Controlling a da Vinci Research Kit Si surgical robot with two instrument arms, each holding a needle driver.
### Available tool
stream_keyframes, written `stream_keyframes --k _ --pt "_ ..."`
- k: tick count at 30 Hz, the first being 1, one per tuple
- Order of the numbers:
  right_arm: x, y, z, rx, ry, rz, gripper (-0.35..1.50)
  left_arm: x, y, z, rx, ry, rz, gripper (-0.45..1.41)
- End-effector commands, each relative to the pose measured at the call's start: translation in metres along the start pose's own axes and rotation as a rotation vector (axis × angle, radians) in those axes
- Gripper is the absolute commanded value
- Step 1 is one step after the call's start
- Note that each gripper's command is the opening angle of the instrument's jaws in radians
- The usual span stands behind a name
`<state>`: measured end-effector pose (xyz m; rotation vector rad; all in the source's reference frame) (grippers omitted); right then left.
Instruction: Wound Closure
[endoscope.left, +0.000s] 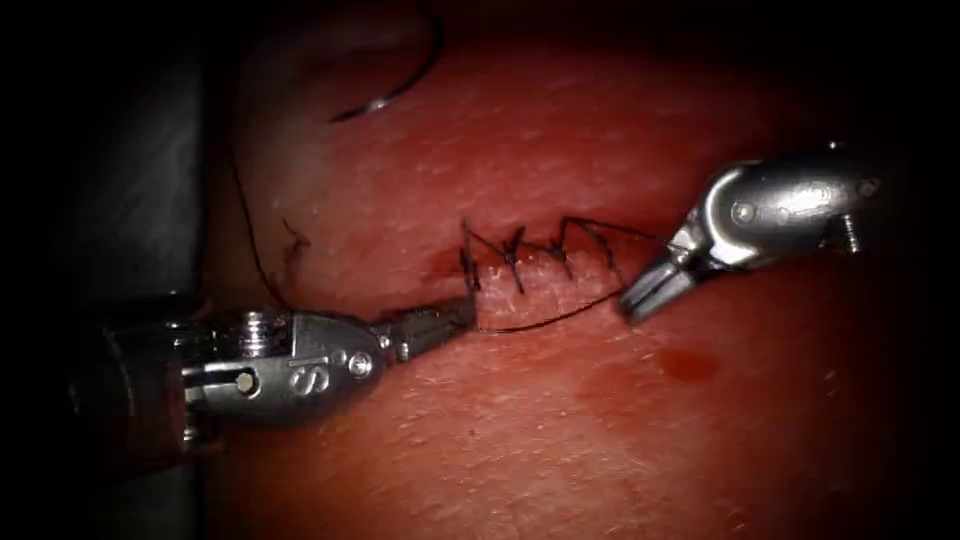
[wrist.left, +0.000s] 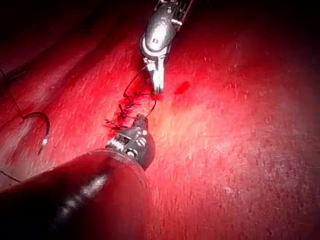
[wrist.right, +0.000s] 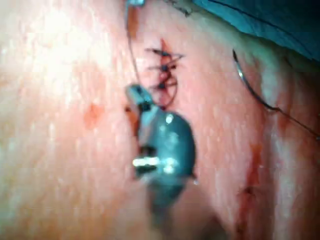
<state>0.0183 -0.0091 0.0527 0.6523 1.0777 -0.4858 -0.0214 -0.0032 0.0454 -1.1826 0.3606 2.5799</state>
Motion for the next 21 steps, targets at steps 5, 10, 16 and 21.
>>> stream_keyframes --k 5,10,16,21 --pt "-0.0004 0.0014 0.0008 -0.036 0.005 0.018 -0.35 0.0012 0.0050 -0.0012 -0.030 0.024 0.010 -0.45" --pt "-0.0009 0.0022 0.0000 -0.066 0.002 0.042 -0.35 0.0026 0.0091 -0.0030 -0.068 0.034 0.024 -0.45" --pt "-0.0018 0.0033 -0.0005 -0.103 -0.003 0.069 -0.35 0.0041 0.0113 -0.0044 -0.089 0.055 0.033 -0.45" --pt "-0.0024 0.0040 -0.0007 -0.131 -0.013 0.091 -0.35 0.0048 0.0126 -0.0056 -0.102 0.070 0.039 -0.45"
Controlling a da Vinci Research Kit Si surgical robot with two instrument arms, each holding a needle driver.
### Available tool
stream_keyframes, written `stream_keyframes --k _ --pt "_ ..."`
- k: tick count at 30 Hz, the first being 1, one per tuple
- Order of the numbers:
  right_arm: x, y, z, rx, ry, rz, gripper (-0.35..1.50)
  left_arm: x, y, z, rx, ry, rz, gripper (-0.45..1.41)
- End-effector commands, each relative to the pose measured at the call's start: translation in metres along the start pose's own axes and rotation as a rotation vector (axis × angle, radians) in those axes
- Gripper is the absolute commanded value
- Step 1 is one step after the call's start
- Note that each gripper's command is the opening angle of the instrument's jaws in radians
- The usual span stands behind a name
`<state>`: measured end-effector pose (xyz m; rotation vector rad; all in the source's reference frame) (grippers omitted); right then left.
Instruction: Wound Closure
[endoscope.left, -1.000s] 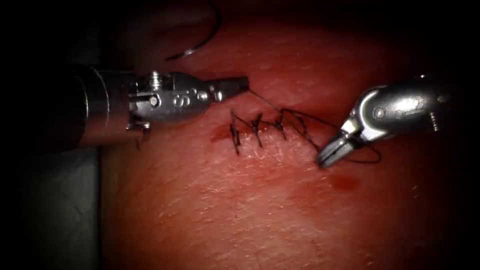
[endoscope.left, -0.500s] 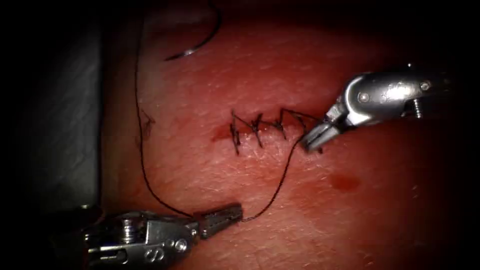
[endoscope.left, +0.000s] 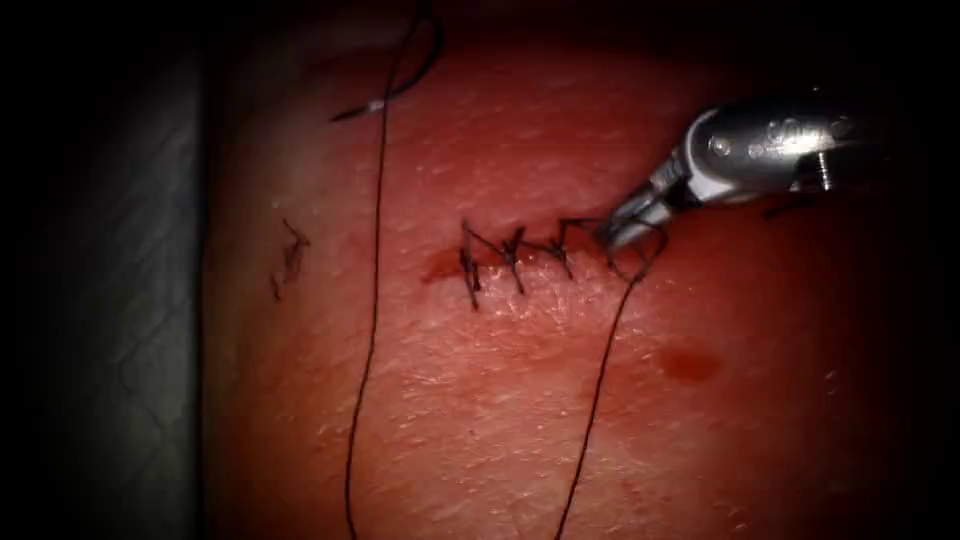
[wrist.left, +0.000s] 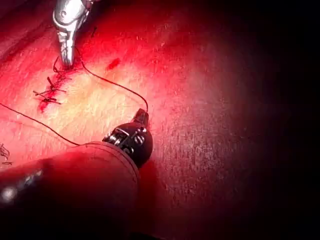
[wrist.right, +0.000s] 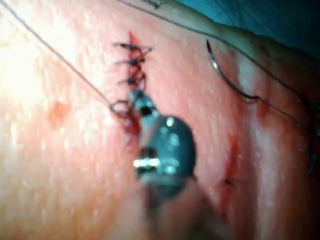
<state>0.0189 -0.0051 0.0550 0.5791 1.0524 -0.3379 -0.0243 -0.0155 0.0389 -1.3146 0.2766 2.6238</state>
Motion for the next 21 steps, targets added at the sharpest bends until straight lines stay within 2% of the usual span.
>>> stream_keyframes --k 1,13,21 --pt "-0.0003 0.0002 0.0010 -0.003 -0.001 0.001 -0.35 -0.0001 0.0009 0.0004 -0.004 0.004 -0.005 -0.45" --pt "-0.0004 0.0020 0.0006 -0.048 -0.009 0.026 -0.35 0.0020 0.0045 -0.0047 -0.023 0.030 -0.001 -0.45" --pt "-0.0002 0.0026 0.0002 -0.074 -0.020 0.048 -0.35 0.0036 0.0062 -0.0068 -0.036 0.049 -0.002 -0.45"
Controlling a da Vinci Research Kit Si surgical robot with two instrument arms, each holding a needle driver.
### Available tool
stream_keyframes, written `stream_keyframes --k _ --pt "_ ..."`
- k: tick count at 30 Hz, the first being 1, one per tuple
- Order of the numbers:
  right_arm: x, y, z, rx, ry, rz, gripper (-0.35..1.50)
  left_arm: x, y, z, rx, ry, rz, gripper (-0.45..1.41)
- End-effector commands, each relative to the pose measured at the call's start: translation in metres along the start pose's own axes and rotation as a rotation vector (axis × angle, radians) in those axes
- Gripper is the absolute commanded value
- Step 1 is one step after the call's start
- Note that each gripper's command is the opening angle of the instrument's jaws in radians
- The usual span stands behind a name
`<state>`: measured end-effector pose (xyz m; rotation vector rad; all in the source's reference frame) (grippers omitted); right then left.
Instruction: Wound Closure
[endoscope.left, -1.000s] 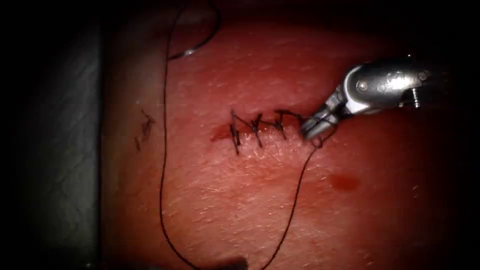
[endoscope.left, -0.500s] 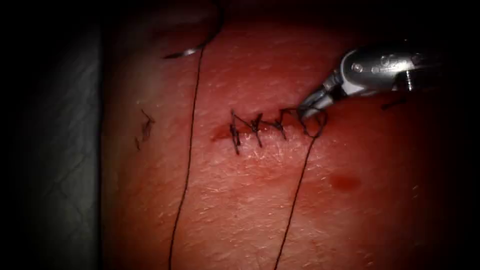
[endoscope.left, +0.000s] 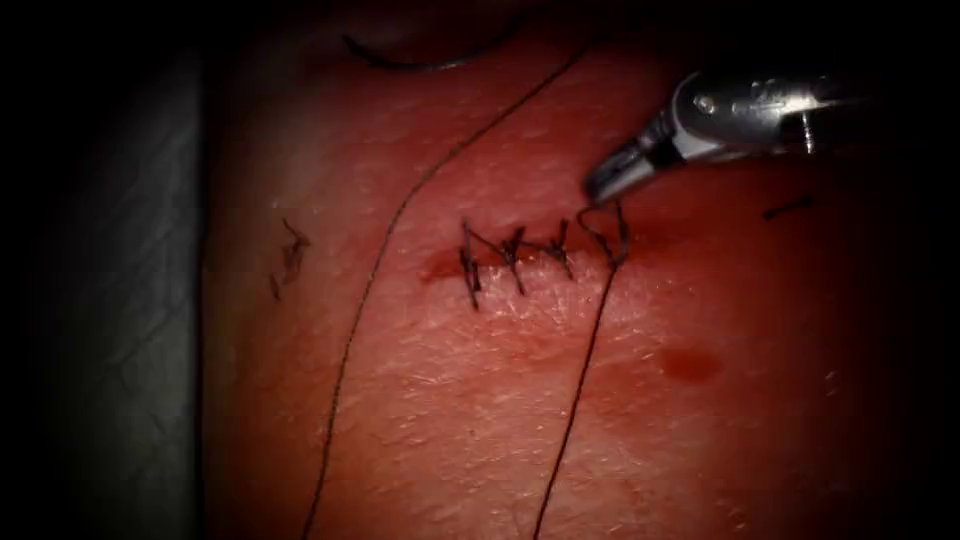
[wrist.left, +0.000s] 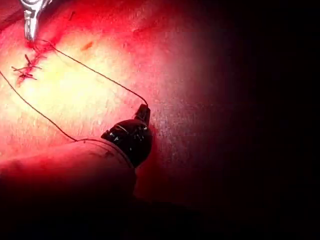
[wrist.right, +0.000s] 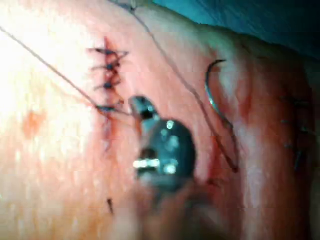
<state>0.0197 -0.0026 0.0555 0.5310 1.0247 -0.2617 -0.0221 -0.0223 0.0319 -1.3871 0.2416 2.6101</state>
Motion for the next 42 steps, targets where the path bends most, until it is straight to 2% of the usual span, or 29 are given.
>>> stream_keyframes --k 1,10,19,30,42 --pt "-0.0001 0.0001 0.0009 0.000 0.001 0.003 -0.35 0.0001 0.0011 0.0006 -0.005 0.004 0.002 -0.45" --pt "-0.0005 0.0008 0.0012 -0.008 -0.004 0.009 -0.35 0.0023 0.0029 -0.0018 -0.028 0.033 -0.005 -0.45" --pt "-0.0009 0.0014 0.0016 -0.019 -0.011 0.014 -0.35 0.0055 0.0042 -0.0045 -0.100 0.112 -0.001 -0.45" --pt "-0.0027 0.0020 0.0025 -0.056 -0.037 0.020 -0.35 0.0060 0.0070 -0.0026 -0.166 0.158 0.009 -0.45" --pt "-0.0035 0.0022 0.0020 -0.092 -0.067 0.064 -0.35 0.0063 0.0071 -0.0024 -0.169 0.162 0.012 -0.45"
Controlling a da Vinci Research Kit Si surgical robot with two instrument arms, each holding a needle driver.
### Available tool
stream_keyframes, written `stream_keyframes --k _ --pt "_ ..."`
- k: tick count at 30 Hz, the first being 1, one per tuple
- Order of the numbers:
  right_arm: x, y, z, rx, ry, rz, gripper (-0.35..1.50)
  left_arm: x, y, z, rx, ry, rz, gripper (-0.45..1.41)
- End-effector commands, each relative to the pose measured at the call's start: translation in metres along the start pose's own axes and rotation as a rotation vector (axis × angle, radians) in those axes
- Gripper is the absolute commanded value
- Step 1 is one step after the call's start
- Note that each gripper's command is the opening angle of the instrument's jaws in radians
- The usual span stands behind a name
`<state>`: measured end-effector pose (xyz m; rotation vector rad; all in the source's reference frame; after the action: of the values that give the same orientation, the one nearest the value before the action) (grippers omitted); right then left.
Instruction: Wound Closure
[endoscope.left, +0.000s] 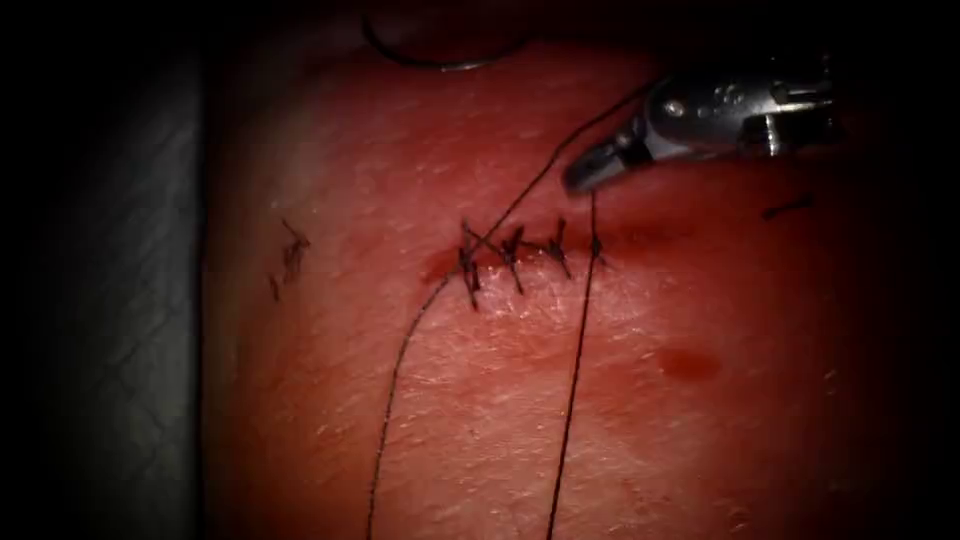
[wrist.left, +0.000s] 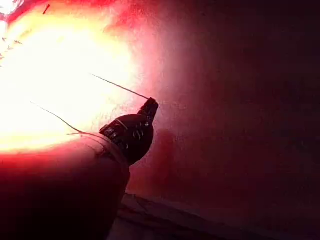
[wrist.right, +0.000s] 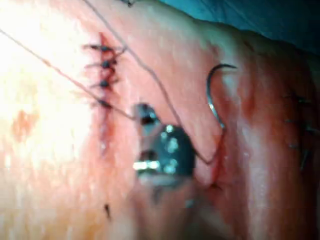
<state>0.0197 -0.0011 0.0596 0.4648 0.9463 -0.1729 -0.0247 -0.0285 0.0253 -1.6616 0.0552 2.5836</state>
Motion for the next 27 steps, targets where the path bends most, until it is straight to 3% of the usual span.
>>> stream_keyframes --k 1,5,6,7,9,11,18,19,20,27 --pt "0.0001 -0.0004 0.0010 0.003 0.002 0.000 -0.35 -0.0002 0.0006 0.0007 -0.002 0.000 -0.005 -0.45" --pt "0.0005 -0.0012 0.0010 0.008 0.015 0.001 -0.35 0.0002 -0.0006 0.0004 0.008 -0.012 -0.014 -0.45" --pt "0.0008 -0.0014 0.0009 -0.002 0.036 0.012 -0.25 0.0004 -0.0013 0.0002 0.021 -0.010 -0.020 -0.45" --pt "0.0009 -0.0017 0.0006 -0.014 0.063 0.017 0.15 0.0006 -0.0020 0.0001 0.033 -0.007 -0.025 -0.45" --pt "0.0013 -0.0024 -0.0003 -0.046 0.104 0.027 0.76 0.0009 -0.0041 -0.0004 0.077 -0.009 -0.002 -0.45" --pt "0.0015 -0.0033 -0.0015 -0.065 0.117 0.034 0.98 0.0011 -0.0063 -0.0009 0.128 -0.028 0.023 -0.45" --pt "0.0018 -0.0076 -0.0065 -0.137 0.193 0.084 0.96 0.0004 -0.0154 -0.0013 0.262 -0.067 0.072 -0.45" --pt "0.0018 -0.0089 -0.0075 -0.155 0.198 0.093 0.86 -0.0003 -0.0182 -0.0010 0.294 -0.073 0.059 -0.45" --pt "0.0018 -0.0089 -0.0075 -0.155 0.198 0.093 0.86 -0.0003 -0.0182 -0.0010 0.294 -0.073 0.059 -0.45" --pt "0.0012 -0.0118 -0.0096 -0.235 0.221 0.124 0.79 -0.0036 -0.0264 0.0002 0.380 -0.106 0.063 -0.45"
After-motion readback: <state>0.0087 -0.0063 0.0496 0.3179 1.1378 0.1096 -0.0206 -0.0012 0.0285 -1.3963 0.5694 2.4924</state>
